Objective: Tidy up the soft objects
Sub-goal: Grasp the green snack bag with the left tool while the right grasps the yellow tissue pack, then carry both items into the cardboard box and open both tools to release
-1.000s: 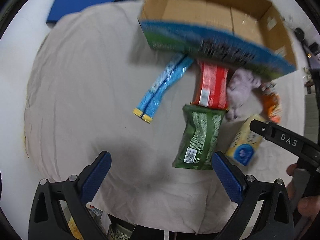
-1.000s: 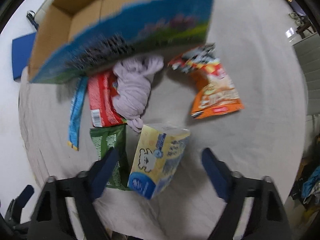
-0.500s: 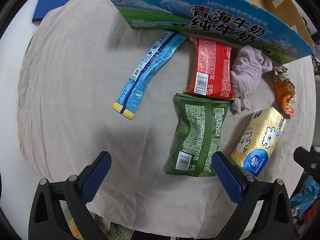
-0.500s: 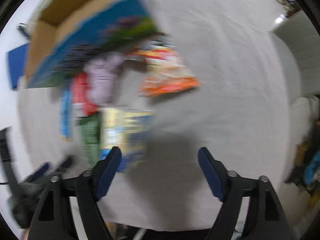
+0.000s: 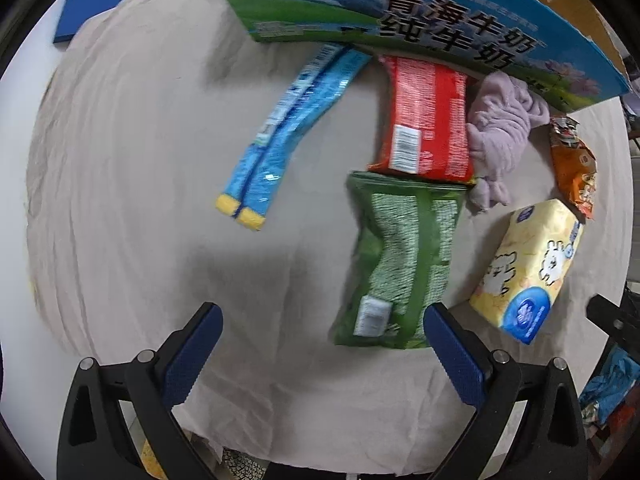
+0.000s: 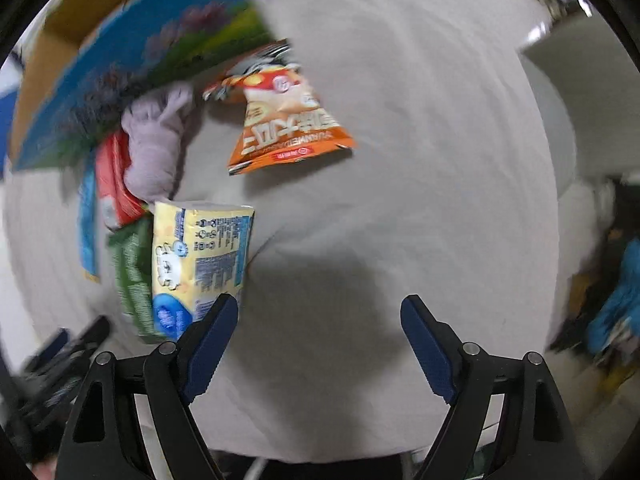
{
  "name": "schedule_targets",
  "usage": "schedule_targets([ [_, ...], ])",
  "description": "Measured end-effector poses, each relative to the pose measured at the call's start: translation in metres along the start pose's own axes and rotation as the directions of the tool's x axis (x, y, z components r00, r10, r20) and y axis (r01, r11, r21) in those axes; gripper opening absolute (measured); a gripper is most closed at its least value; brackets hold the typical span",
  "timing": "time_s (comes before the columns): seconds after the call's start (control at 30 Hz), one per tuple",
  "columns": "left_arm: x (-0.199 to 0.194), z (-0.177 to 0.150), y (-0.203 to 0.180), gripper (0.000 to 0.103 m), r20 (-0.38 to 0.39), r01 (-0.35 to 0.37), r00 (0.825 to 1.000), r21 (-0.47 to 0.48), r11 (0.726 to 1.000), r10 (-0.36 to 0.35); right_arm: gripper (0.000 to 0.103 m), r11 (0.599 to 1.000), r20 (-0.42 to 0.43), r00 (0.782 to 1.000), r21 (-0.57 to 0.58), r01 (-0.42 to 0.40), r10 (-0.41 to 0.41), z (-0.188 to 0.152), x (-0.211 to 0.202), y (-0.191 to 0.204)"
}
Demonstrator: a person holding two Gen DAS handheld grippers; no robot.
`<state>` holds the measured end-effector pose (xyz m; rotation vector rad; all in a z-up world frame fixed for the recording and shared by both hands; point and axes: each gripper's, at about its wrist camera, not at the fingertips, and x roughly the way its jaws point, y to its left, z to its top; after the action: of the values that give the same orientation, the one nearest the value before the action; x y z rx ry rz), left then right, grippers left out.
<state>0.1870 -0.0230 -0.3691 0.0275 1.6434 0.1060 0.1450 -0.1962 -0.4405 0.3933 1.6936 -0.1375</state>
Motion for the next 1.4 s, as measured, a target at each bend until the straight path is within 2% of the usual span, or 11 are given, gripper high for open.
schedule_targets([
  [0.1,0.01,0.01,-0.012,0.103,-0.012,0.021,1.0,0.019,1.0,-0.021,0.086,0.992,0.045,0.992,0.024,-0.121,0.12,-0.007,-0.013,0.007],
  [0.27,0.046,0.031,-0.037,0.1,-0.054,0.003,0.999,0.124,0.992,0.003,0.086,0.992,0.066,0.99,0.004,-0.128,0.127,-0.014,-0.009,0.035],
  [0.37,0.065,0.033,-0.04,0.068,-0.091,0.017,0.996,0.172,0.985,-0.002,0.086,0.993,0.07,0.99,-0.005,-0.121,0.122,-0.018,-0.007,0.049],
  [0.43,0.071,0.031,-0.033,0.054,-0.101,0.044,0.995,0.163,0.986,-0.028,0.086,0.994,0.077,0.991,-0.019,-0.105,0.106,-0.016,-0.015,0.057],
  [0.5,0.072,0.029,-0.023,0.05,-0.089,0.039,0.996,0.15,0.988,-0.026,0.086,0.997,0.07,0.994,-0.03,-0.077,0.079,-0.009,-0.011,0.069],
  [0.67,0.08,0.02,0.009,0.047,-0.097,0.057,0.994,0.09,0.994,-0.049,0.083,0.999,-0.003,1.0,-0.039,-0.025,0.025,-0.002,0.018,0.092],
  [0.77,0.083,0.016,0.025,0.046,-0.097,0.071,0.993,0.07,0.995,-0.064,0.05,0.999,-0.061,0.998,-0.046,0.005,-0.008,-0.001,0.04,0.094],
  [0.9,0.083,0.011,0.04,0.043,-0.084,0.104,0.992,0.056,0.993,-0.099,0.045,0.999,-0.044,0.999,-0.05,-0.001,-0.002,-0.008,0.043,0.092],
  [1.03,0.06,0.006,0.055,0.041,-0.042,0.139,0.99,0.066,0.988,-0.136,0.044,0.995,-0.016,1.0,-0.102,0.005,-0.007,-0.02,0.032,0.099],
  [1.2,0.03,-0.008,0.067,0.04,0.035,0.172,0.984,0.08,0.982,-0.175,0.044,0.991,0.021,0.999,-0.132,-0.022,0.025,-0.041,0.003,0.108],
  [1.4,-0.029,-0.012,0.083,0.039,0.153,0.205,0.963,0.121,0.971,-0.222,0.044,0.983,0.099,0.991,-0.173,-0.068,0.086,-0.06,-0.047,0.11],
])
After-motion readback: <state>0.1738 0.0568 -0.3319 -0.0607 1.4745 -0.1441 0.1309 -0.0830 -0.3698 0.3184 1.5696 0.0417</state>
